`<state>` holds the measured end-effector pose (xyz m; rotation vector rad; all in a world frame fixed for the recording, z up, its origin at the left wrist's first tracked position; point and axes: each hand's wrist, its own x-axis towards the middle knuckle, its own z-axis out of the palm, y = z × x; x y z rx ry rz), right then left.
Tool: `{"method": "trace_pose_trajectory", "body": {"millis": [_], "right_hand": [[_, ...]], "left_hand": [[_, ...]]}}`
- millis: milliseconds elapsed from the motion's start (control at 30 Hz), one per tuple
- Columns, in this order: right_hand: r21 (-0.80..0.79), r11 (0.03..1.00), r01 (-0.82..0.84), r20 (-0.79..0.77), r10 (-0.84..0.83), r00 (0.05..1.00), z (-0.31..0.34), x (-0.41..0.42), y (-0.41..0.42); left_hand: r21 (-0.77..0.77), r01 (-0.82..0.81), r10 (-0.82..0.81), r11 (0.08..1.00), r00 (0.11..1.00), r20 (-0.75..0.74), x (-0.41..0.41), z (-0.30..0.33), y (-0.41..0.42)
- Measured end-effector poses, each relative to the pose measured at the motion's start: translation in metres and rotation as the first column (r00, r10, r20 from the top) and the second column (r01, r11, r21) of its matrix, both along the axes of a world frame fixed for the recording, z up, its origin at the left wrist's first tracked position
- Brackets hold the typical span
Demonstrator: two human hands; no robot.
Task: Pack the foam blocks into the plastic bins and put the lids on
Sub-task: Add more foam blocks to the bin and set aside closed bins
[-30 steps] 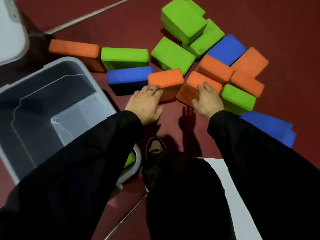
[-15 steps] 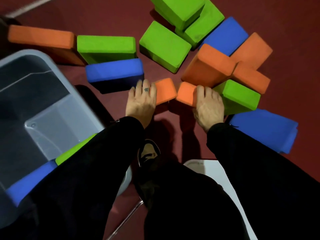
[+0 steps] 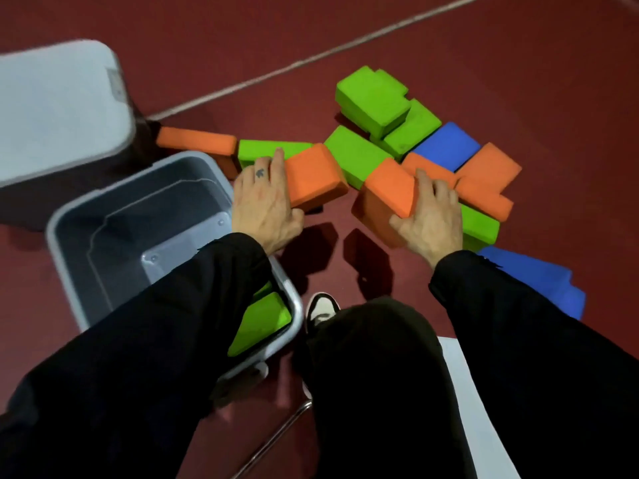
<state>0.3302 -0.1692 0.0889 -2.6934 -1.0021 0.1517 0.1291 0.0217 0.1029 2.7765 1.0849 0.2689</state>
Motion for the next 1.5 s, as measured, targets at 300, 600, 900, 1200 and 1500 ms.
{"method": "trace_pose_trajectory", "body": {"millis": [300, 600, 900, 1200, 1500], "right_hand": [[0.427, 0.895, -0.128, -0.198, 0.231, 0.953, 0.12, -0.101, 0.101], [0.184, 0.802, -0.568, -0.183, 0.596, 0.782, 0.073, -0.204, 0.19], [-0.2, 0.618, -0.761, -0.233, 0.724, 0.649, -0.017, -0.221, 0.213], [-0.389, 0.383, -0.838, -0.27, 0.822, 0.501, -0.076, -0.223, 0.215], [-0.356, 0.458, -0.815, -0.302, 0.768, 0.564, -0.127, -0.249, 0.218]], "left_hand": [[0.043, -0.357, 0.353, 0.933, 0.932, 0.08, -0.197, 0.05, 0.045], [-0.07, -0.343, 0.302, 0.937, 0.893, -0.333, -0.276, -0.024, 0.052], [-0.24, -0.256, 0.084, 0.937, 0.828, -0.555, -0.295, -0.091, 0.063], [-0.259, -0.425, 0.168, 0.868, 0.74, -0.651, -0.288, -0.12, 0.056], [-0.364, -0.439, 0.185, 0.821, 0.809, -0.558, -0.284, -0.147, 0.057]]}}
